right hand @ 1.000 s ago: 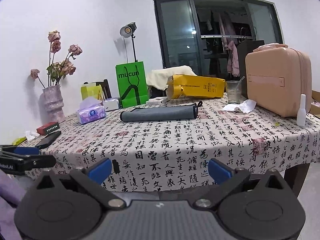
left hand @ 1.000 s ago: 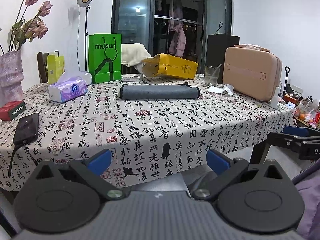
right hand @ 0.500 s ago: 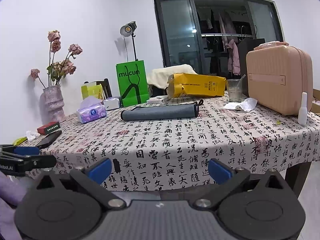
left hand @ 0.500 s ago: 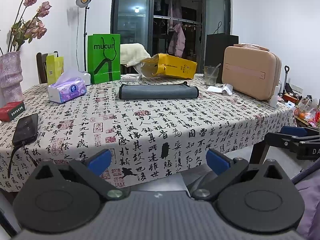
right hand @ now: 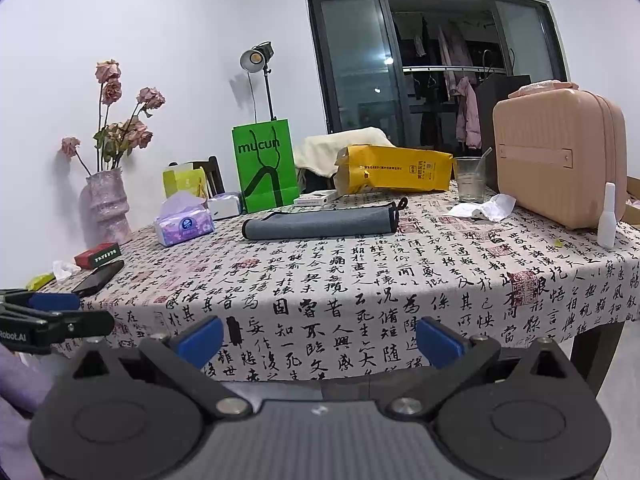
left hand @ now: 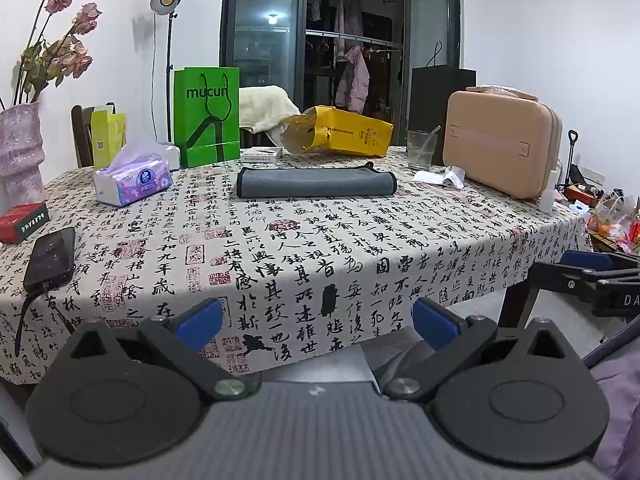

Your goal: Fold towel

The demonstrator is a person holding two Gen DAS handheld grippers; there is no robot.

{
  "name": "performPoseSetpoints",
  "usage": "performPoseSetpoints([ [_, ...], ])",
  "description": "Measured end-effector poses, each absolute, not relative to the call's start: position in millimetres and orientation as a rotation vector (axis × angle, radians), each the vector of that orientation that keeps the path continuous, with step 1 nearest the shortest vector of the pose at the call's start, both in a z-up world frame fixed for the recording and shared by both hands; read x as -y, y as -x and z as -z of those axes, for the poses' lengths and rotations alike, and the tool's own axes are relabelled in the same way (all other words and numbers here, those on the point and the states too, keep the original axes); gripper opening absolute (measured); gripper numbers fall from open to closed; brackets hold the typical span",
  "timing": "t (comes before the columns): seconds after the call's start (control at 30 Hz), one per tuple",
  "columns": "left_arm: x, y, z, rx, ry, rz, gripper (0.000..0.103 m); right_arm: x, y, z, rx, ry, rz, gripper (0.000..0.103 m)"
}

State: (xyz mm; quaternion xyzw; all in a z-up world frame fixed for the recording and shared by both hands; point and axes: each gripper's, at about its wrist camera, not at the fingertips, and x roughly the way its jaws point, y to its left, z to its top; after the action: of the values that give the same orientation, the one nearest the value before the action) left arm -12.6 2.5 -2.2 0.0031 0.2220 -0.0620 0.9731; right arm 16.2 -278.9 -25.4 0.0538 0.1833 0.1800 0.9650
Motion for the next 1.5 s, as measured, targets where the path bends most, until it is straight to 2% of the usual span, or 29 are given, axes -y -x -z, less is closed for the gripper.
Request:
performPoseSetpoints([
  [1.5, -1.8, 12.7, 0.4, -0.443, -0.021, 0.125, 0.103, 280.1, -17.9, 26.2, -0.373, -0.115, -0.366, 0.103],
])
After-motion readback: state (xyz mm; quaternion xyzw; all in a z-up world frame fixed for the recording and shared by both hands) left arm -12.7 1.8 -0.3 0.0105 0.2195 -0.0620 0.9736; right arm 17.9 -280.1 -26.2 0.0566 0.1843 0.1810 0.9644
